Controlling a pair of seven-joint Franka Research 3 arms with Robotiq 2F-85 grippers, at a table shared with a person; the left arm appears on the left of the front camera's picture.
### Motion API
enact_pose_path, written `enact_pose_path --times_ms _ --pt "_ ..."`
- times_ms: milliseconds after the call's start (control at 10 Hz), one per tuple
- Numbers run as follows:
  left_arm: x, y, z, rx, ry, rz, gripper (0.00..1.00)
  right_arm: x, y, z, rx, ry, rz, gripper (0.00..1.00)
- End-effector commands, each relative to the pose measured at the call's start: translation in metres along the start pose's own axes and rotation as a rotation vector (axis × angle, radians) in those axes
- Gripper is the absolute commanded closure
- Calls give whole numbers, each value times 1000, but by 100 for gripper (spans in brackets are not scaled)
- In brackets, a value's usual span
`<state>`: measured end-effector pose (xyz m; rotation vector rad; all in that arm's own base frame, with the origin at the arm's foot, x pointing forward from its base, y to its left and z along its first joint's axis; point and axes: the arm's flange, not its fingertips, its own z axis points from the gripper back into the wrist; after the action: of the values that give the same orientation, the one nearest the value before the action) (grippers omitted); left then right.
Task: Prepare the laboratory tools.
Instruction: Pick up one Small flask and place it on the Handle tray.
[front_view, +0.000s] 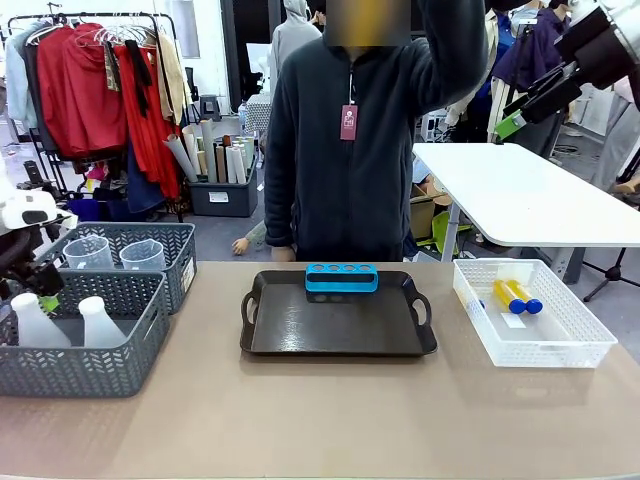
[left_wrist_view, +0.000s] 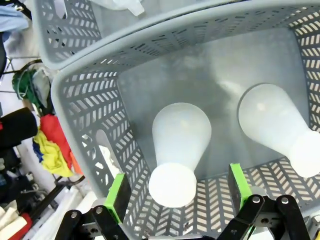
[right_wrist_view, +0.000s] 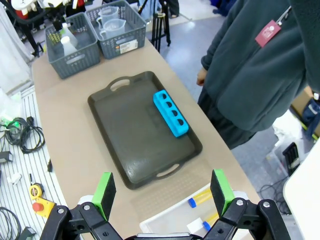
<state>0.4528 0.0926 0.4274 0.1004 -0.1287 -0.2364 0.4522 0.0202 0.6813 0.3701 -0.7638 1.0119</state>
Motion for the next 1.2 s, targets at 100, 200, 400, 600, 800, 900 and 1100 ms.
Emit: enact_pose_path --times_ms 100,200,400,600,800,900,1100 --pt "-3 7 -8 17 -8 15 0 1 1 1 1 -3 6 0" --pt "-3 8 -8 36 -6 20 12 1 1 1 1 -3 6 0" --pt "-2 11 -9 45 -7 18 51 1 1 1 1 -3 6 0" --pt "-3 10 -10 51 -11 12 90 1 1 1 1 -3 6 0" --pt "-3 11 -10 56 -16 12 100 1 1 1 1 -3 6 0" --pt "-2 12 -11 52 -16 13 100 1 1 1 1 -3 6 0" --pt "-2 11 -6 44 -27 13 100 1 1 1 1 -3 6 0"
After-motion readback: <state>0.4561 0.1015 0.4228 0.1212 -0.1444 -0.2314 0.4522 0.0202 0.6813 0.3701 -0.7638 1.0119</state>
